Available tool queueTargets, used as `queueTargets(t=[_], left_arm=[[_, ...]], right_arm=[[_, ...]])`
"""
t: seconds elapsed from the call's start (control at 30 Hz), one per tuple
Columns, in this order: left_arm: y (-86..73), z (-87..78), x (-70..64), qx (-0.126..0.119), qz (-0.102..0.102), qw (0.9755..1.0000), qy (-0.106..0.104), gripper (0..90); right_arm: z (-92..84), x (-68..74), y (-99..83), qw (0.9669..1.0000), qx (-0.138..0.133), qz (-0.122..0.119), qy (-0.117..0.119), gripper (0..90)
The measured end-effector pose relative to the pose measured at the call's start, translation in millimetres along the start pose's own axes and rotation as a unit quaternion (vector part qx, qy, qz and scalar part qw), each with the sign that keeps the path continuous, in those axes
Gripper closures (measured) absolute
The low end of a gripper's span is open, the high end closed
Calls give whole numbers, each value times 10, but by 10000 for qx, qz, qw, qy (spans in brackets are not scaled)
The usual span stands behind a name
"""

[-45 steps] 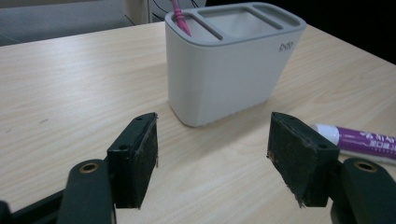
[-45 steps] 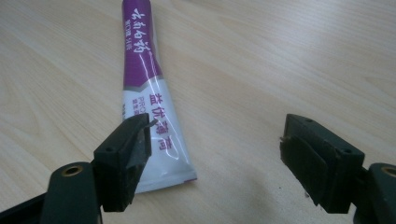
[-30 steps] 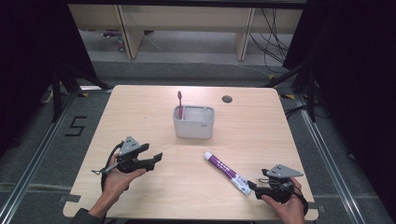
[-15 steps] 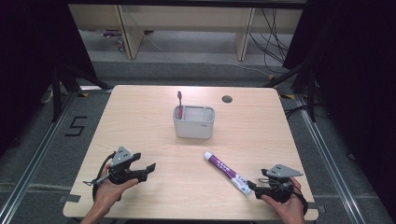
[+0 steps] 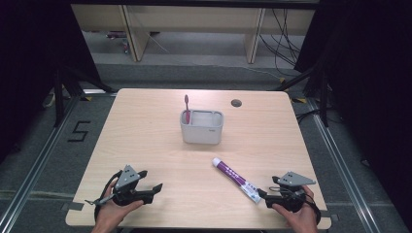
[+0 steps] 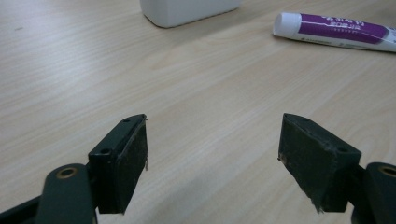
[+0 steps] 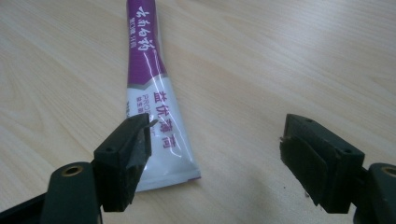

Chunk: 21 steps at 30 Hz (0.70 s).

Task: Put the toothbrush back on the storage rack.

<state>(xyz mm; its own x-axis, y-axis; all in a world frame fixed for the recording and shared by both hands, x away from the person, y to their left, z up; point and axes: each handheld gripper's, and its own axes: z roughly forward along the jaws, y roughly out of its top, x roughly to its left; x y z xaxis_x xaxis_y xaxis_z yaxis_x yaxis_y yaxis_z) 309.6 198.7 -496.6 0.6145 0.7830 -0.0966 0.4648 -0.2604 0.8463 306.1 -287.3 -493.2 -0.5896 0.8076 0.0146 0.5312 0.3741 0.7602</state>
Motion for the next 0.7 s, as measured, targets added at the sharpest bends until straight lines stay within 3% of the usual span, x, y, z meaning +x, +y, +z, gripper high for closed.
queueTargets(t=[0.1, 0.23, 0.33, 0.53, 0.6, 0.67, 0.7], left_arm=[[-41, -29, -26, 43, 22, 10000, -5, 235], [-73, -72, -61, 140, 163, 9998, -40, 234], [-89, -119, -86, 174, 379, 9991, 33, 235], [-153, -168, -124, 255, 398, 9989, 2, 235], [-176, -167, -154, 253, 417, 9988, -8, 235], [-182, -167, -176, 310, 479, 9984, -6, 235], [-184, -166, -184, 321, 488, 9983, 4, 235]], right_arm=[[-9, 29, -5, 9998, 100, 173, 60, 255], [1, 25, -13, 9999, 61, 117, 91, 255], [-4, 19, -19, 9999, 71, 103, 89, 255], [3, 15, -16, 9999, 64, 83, 25, 255], [-2, 52, -17, 9995, 145, 273, 24, 255], [8, 32, -11, 9999, 99, 137, 10, 255], [5, 36, -9, 9998, 119, 187, 27, 255]])
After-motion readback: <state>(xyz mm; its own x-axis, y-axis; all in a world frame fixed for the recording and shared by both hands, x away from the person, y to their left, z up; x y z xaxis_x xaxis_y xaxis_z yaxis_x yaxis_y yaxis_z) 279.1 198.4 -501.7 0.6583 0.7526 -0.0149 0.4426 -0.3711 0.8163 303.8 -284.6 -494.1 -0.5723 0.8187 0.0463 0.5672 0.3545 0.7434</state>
